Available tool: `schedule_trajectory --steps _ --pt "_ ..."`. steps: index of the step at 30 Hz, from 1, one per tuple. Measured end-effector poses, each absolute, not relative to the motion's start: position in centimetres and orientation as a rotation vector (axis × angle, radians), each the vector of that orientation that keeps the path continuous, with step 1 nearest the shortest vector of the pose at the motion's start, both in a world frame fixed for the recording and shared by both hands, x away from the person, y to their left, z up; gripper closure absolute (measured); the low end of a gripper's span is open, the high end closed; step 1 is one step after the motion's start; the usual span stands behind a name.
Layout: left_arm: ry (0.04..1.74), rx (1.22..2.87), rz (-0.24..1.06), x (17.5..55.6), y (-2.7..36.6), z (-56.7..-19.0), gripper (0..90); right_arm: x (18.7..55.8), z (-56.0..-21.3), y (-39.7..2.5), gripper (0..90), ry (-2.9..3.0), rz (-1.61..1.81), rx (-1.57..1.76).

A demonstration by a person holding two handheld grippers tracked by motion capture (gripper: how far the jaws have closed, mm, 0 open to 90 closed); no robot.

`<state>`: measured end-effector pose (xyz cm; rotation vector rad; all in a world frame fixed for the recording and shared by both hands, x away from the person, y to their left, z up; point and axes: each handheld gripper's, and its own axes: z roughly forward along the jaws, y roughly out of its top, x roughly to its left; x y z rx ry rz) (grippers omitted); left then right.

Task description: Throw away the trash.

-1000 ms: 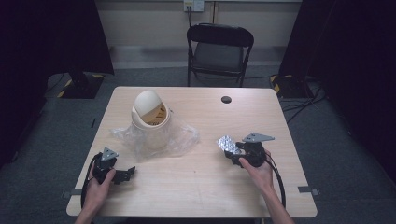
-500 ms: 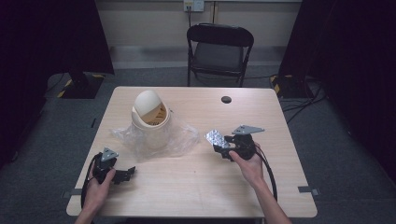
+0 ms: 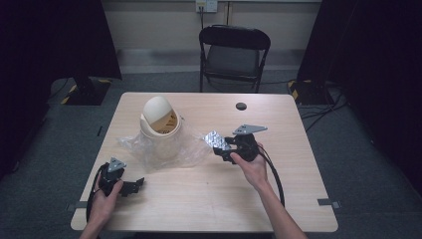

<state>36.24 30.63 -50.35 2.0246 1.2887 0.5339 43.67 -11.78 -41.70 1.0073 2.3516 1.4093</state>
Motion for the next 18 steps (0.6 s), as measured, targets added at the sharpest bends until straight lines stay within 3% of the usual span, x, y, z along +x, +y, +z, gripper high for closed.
schedule_trajectory --steps 18 --pt "1.289 2.025 0.534 36.2 30.6 -50.4 1.4 45.1 -38.6 -7.8 34.4 2.374 1.45 0.902"
